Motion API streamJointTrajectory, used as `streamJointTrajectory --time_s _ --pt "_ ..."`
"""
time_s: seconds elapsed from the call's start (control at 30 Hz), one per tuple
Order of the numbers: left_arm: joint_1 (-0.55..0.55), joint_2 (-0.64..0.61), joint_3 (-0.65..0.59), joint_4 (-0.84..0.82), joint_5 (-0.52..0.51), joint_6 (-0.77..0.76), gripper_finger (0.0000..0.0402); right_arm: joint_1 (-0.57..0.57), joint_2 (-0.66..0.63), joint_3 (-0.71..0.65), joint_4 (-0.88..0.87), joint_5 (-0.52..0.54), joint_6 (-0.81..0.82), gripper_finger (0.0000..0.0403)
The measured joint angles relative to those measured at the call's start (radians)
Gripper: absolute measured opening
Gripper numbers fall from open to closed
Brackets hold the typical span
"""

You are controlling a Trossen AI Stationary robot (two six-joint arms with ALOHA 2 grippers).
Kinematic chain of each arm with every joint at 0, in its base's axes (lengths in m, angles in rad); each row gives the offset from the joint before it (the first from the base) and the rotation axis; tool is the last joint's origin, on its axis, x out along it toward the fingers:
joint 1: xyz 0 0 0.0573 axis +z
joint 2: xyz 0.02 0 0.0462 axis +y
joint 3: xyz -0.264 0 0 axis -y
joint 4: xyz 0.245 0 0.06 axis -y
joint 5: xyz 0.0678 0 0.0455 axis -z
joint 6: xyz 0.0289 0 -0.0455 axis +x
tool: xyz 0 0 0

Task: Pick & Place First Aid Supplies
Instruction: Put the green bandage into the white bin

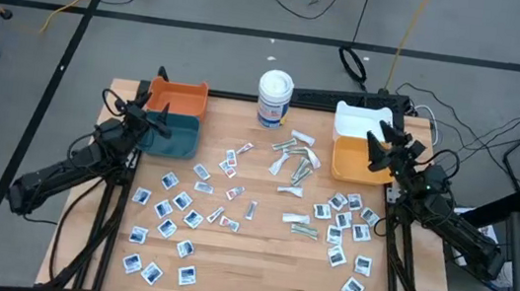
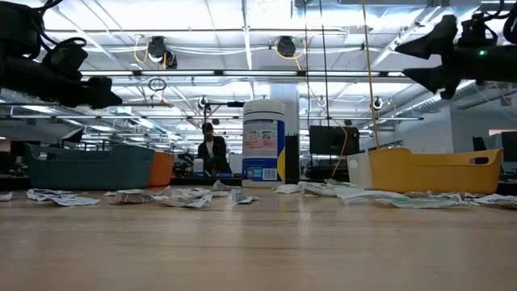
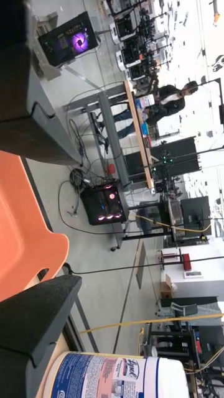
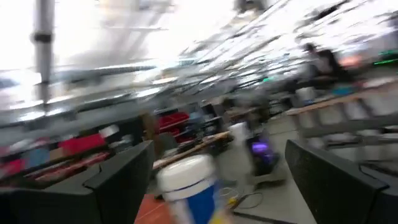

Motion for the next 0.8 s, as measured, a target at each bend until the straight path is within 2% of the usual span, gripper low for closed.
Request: streamJointTrajectory --time_s 0.1,0.17,0.4,0.8 --pt "0.000 0.000 0.000 0.000 0.000 0.000 0.0308 0.000 0.004 0.027 0.048 -0.223 -0.094 0.0359" --pt "0.000 0.000 0.000 0.000 0.000 0.000 0.0308 0.001 0.012 0.052 0.031 -0.320 -0.127 0.0359" --pt "0.000 0.000 0.000 0.000 0.000 0.000 0.0308 0.000 0.117 0.241 -0.099 -0.333 -0.003 0.0359" --pt "0.000 0.000 0.000 0.000 0.000 0.000 0.0308 0.000 0.495 0.584 -0.328 -0.333 -0.061 0.0359"
